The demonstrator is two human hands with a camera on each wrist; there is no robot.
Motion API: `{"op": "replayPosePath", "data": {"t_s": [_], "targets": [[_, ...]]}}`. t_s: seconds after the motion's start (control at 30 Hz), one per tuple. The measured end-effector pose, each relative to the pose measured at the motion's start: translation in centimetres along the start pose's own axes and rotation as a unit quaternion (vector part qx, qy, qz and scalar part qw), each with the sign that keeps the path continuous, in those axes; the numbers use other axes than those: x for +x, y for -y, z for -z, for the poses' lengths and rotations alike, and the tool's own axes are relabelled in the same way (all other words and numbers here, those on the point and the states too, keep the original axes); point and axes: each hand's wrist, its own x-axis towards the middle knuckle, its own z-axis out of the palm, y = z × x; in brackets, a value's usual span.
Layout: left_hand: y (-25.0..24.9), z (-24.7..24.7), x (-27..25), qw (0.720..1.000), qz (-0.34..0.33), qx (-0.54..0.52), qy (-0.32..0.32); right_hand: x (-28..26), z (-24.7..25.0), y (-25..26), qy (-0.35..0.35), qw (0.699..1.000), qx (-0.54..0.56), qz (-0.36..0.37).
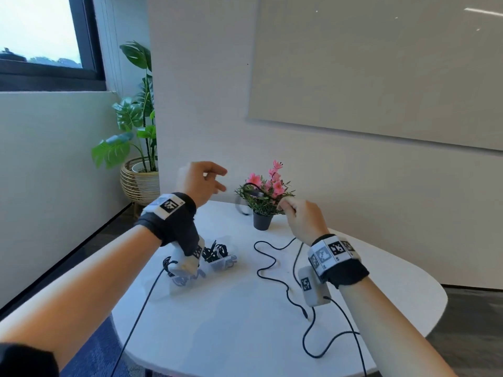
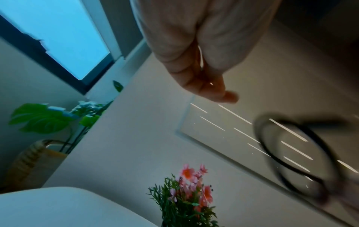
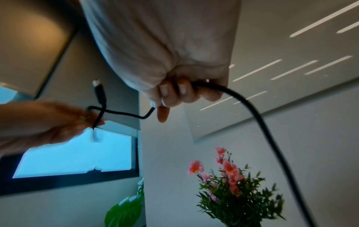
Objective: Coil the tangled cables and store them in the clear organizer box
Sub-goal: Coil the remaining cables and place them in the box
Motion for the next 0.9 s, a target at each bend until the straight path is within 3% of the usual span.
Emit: {"op": "replayPosePath", "data": {"t_s": [0.1, 0.27, 0.33, 0.4, 0.47, 0.6, 0.7, 0.8, 0.9], "targets": [[0.5, 0.9, -0.2, 0.996, 0.004, 0.005, 0.091, 0.0, 1.2, -0.8, -0.029, 0.995, 0.083, -0.038], [-0.4, -1.5, -2.4, 0.975, -0.015, 0.071, 0.208, -0.3, 1.1, 1.2, -0.01, 0.991, 0.133, 0.003], [-0.9, -2.8, -3.0, 0.971, 0.0, -0.061, 0.231, -0.4, 1.0, 2.3, -0.006, 0.99, 0.142, 0.012], [-1.5, -3.7, -3.5, 0.948, 0.031, -0.222, 0.226, -0.4, 1.2, 3.0, 0.002, 0.99, 0.142, 0.016], [-2.0, -4.2, -4.0, 0.932, 0.031, -0.286, 0.219, -0.6, 1.4, 3.7, 0.01, 0.989, 0.149, 0.014], [-2.5, -5.1, -4.0, 0.963, -0.027, -0.213, 0.163, -1.1, 1.5, 4.5, 0.026, 0.989, 0.142, 0.013], [-3.6, -4.0, -3.4, 0.97, 0.002, -0.219, 0.104, -1.2, 1.3, 4.0, 0.025, 0.995, 0.1, 0.008], [-3.8, -1.2, -2.2, 0.96, 0.072, -0.261, 0.073, -1.0, 1.5, 1.6, -0.042, 0.996, 0.065, -0.05], [-2.8, 1.4, -1.6, 0.918, 0.125, -0.35, 0.137, -0.8, 2.4, -0.9, -0.104, 0.986, 0.047, -0.123]]}}
